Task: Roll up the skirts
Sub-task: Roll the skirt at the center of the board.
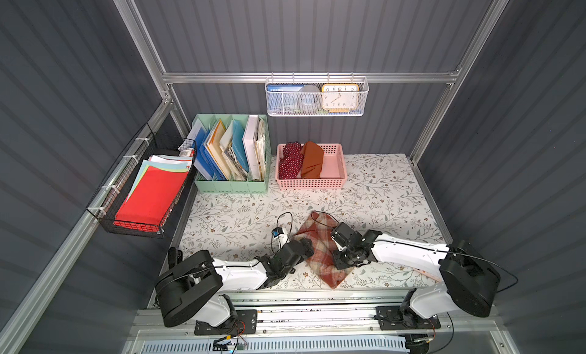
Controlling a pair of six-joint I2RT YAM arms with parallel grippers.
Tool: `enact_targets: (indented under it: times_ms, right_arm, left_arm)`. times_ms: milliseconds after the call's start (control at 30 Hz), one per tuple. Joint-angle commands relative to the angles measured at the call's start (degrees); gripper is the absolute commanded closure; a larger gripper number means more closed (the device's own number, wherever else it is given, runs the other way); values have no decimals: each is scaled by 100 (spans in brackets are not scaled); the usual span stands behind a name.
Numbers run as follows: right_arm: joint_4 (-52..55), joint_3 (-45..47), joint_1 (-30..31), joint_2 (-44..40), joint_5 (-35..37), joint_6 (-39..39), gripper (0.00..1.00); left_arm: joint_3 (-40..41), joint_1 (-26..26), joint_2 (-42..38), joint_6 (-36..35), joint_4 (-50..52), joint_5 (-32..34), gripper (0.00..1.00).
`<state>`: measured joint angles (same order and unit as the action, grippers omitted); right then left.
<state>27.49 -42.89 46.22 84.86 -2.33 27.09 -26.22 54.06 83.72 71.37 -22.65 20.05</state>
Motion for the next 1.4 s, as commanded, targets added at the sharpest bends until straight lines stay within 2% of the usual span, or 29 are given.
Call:
enact_targets:
  times_ms: [0, 133, 300, 600, 700, 800, 900, 933, 1033, 1200, 1300, 1367]
  right_arm:
    - [471, 64, 6, 262, 162, -28, 72]
    - [497, 9, 10, 338, 162, -50, 73]
    - [502, -17, 14, 410, 119, -39, 73]
    - [502, -104, 11, 517, 78, -47, 73]
    - [521, -131, 10, 549, 73, -33, 73]
    - [621, -159, 10, 505, 148, -20, 73]
    - [648, -123, 17, 378, 204, -3, 73]
    - [665, -123, 11, 344, 206, -6, 73]
    - [745, -140, 64, 186, 313, 5, 71]
    - [1030, -240, 322, -648, 648, 28, 63]
    - [1214, -326, 444, -1262, 743, -2, 58]
    - [1340, -389, 733, -1690, 984, -61, 56]
  left_arm:
    - [29, -61, 119, -141, -250, -36, 0]
    - [55, -69, 79, -213, -563, -92, 0]
    - [28, -71, 304, -401, -910, -496, 0]
    - [398, -68, 1332, -672, -2476, -810, 2]
    - [385, -71, 1755, -874, -3141, -776, 18]
    - [414, -79, 1958, -804, -3445, -703, 58]
    - [513, -79, 1893, -822, -3539, -551, 86]
    - [539, -81, 1800, -857, -3514, -466, 99]
    - [573, -80, 1347, -798, -3064, -137, 100]
    - [221, 160, 469, -424, -908, 614, 100]
    - [79, 283, 435, -146, -299, 771, 100]
    - [66, 316, 558, 72, -155, 781, 100]
